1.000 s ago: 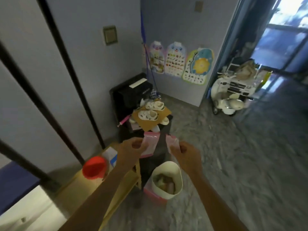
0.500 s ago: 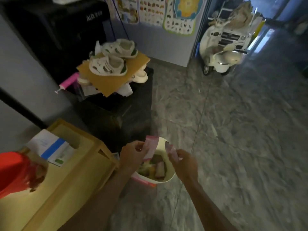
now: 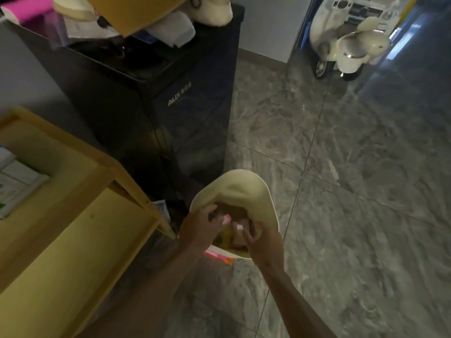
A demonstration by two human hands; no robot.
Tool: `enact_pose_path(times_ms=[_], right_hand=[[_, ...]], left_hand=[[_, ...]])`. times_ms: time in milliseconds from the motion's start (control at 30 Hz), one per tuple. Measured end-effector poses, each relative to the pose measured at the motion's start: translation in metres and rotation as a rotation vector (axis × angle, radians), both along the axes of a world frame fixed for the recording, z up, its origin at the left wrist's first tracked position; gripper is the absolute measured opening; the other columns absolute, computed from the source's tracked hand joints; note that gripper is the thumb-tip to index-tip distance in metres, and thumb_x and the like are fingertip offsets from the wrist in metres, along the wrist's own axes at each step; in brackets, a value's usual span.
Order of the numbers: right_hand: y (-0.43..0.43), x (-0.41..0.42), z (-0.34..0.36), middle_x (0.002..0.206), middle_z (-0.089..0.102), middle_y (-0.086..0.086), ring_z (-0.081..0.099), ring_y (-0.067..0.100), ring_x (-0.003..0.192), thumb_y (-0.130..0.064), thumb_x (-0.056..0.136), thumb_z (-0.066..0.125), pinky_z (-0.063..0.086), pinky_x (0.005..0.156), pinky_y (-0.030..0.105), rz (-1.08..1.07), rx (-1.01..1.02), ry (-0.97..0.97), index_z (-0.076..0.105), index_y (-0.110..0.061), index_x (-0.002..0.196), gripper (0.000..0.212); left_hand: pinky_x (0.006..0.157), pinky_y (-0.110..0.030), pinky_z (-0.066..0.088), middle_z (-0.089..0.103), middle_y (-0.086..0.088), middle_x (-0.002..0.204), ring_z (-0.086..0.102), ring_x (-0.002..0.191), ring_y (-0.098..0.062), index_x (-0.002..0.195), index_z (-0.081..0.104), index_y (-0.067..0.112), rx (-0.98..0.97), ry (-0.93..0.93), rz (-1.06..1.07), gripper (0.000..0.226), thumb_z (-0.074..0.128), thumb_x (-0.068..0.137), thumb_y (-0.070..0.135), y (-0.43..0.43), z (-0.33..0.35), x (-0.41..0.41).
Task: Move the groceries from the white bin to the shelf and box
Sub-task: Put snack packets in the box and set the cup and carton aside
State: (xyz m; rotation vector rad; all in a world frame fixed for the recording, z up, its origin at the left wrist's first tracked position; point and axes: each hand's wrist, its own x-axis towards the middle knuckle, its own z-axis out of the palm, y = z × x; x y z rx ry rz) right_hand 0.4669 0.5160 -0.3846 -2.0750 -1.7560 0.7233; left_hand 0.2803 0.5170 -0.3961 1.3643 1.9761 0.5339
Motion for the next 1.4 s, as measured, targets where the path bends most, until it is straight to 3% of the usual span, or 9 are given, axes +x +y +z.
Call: enact_pose_path(times_ms=[200, 333, 500, 833, 967, 1067, 1167, 1267, 1400], right_hand=[[0.002, 0.01, 0.08, 0.106, 0.076, 0.006, 0.072, 0.028, 0.094, -0.047, 0.094, 0.074, 0.052, 0.074, 0.036, 0.093, 0.001, -0.016, 0.073, -0.014, 0.118, 0.041], [0.012, 0.025, 0.19, 0.165, 0.044, 0.004, 0.044, 0.028, 0.149, -0.073, 0.092, 0.061, 0.043, 0.116, 0.046, 0.161, -0.048, -0.081, 0.04, -0.019, 0.16, 0.089], [0.021, 0.027, 0.381, 0.177, 0.008, -0.004, 0.016, 0.024, 0.162, -0.088, 0.088, 0.047, 0.026, 0.127, 0.048, 0.211, 0.026, -0.122, 0.01, -0.028, 0.169, 0.107], [-0.015, 0.0, 0.679, 0.175, 0.02, 0.004, 0.02, 0.024, 0.161, -0.077, 0.091, 0.056, 0.025, 0.127, 0.041, 0.407, 0.342, -0.001, 0.022, -0.016, 0.168, 0.103], [-0.025, -0.032, 0.713, 0.168, 0.037, 0.009, 0.038, 0.029, 0.152, -0.067, 0.091, 0.067, 0.039, 0.118, 0.043, 0.531, 0.395, 0.059, 0.032, -0.015, 0.163, 0.096], [-0.031, -0.065, 0.711, 0.158, 0.047, 0.007, 0.051, 0.032, 0.14, -0.077, 0.079, 0.066, 0.048, 0.112, 0.048, 0.61, 0.307, 0.129, 0.032, -0.027, 0.161, 0.101], [-0.039, -0.101, 0.701, 0.162, 0.041, 0.011, 0.045, 0.037, 0.145, -0.076, 0.087, 0.061, 0.043, 0.116, 0.056, 0.765, 0.234, 0.07, 0.032, -0.023, 0.162, 0.096], [-0.039, -0.134, 0.677, 0.159, 0.044, 0.002, 0.046, 0.028, 0.146, -0.099, 0.078, 0.035, 0.047, 0.114, 0.048, 0.858, 0.288, 0.029, 0.033, -0.029, 0.158, 0.107], [-0.043, -0.179, 0.654, 0.161, 0.042, -0.001, 0.042, 0.023, 0.149, -0.087, 0.082, 0.057, 0.037, 0.119, 0.04, 0.928, 0.266, 0.021, 0.029, -0.028, 0.16, 0.102]], left_hand=[[0.105, -0.042, 0.055, 0.066, 0.007, 0.137, 0.062, 0.129, -0.018, 0.14, 0.061, 0.031, 0.115, 0.1, -0.06, 0.063, 0.053, 0.09, 0.069, -0.007, 0.071, -0.002], [0.13, -0.048, 0.022, 0.024, 0.007, 0.174, 0.02, 0.162, -0.017, 0.165, 0.029, 0.031, 0.154, 0.189, -0.174, 0.099, 0.031, 0.086, 0.09, -0.011, 0.18, -0.01], [0.132, -0.049, 0.018, 0.02, 0.007, 0.176, 0.015, 0.163, -0.015, 0.168, 0.024, 0.029, 0.289, 0.23, -0.193, 0.113, 0.017, 0.081, 0.101, -0.014, 0.353, -0.026], [0.125, -0.048, 0.035, 0.04, -0.003, 0.166, 0.039, 0.153, -0.025, 0.162, 0.034, 0.022, 0.467, 0.258, 0.026, 0.105, 0.044, 0.083, 0.091, -0.075, 0.655, -0.064], [0.13, -0.049, 0.024, 0.027, 0.0, 0.174, 0.026, 0.159, -0.022, 0.166, 0.03, 0.024, 0.46, 0.298, 0.175, 0.105, 0.039, 0.084, 0.089, -0.118, 0.697, -0.084], [0.13, -0.051, 0.022, 0.025, 0.0, 0.174, 0.025, 0.159, -0.024, 0.167, 0.027, 0.025, 0.441, 0.325, 0.28, 0.09, 0.052, 0.096, 0.075, -0.156, 0.702, -0.098], [0.126, -0.052, 0.029, 0.028, 0.001, 0.173, 0.029, 0.157, -0.025, 0.166, 0.028, 0.028, 0.39, 0.305, 0.398, 0.106, 0.039, 0.083, 0.094, -0.194, 0.695, -0.117], [0.125, -0.053, 0.032, 0.027, 0.002, 0.173, 0.029, 0.157, -0.025, 0.166, 0.027, 0.029, 0.346, 0.31, 0.515, 0.12, 0.025, 0.073, 0.105, -0.225, 0.68, -0.14], [0.123, -0.057, 0.034, 0.025, 0.003, 0.174, 0.03, 0.157, -0.029, 0.165, 0.025, 0.033, 0.272, 0.281, 0.629, 0.115, 0.033, 0.075, 0.103, -0.247, 0.659, -0.165]])
